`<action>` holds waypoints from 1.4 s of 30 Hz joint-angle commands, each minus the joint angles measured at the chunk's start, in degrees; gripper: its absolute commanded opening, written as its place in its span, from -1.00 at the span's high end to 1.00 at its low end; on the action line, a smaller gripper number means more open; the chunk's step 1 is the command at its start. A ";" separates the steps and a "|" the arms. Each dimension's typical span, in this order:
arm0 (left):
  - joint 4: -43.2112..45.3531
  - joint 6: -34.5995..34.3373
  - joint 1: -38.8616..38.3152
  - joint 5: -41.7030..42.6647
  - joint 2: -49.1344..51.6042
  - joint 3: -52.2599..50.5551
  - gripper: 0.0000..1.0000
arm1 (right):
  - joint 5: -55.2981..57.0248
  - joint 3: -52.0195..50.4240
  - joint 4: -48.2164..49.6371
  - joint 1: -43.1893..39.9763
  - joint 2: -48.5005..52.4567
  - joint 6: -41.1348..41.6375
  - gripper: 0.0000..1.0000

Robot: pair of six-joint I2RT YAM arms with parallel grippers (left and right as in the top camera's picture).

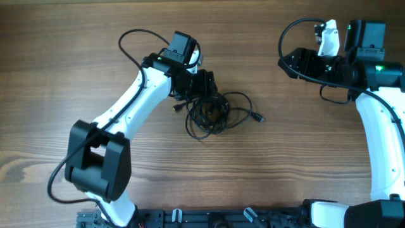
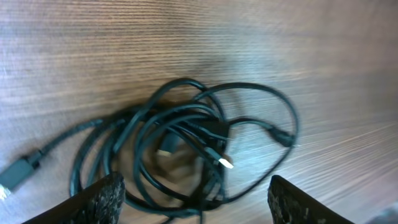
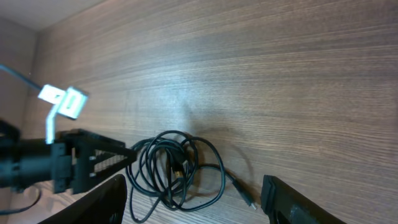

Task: Untangle cables

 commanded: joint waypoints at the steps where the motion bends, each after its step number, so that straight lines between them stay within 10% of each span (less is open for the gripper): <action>1: -0.09 11.17 0.35 -1.64 2.64 0.20 -0.51 | -0.07 0.39 -0.02 1.62 0.76 -1.36 -0.43; 13: -0.07 24.44 8.70 5.40 3.76 0.20 -0.50 | -0.07 0.39 0.94 3.96 0.76 -1.64 -0.44; 36: -2.03 24.44 9.44 9.14 12.07 0.20 -0.18 | -0.07 0.39 1.05 4.07 0.76 -1.05 -0.44; 42: -2.71 22.86 9.25 9.22 12.15 0.09 0.25 | -0.09 0.39 1.07 4.70 0.76 -1.05 -0.45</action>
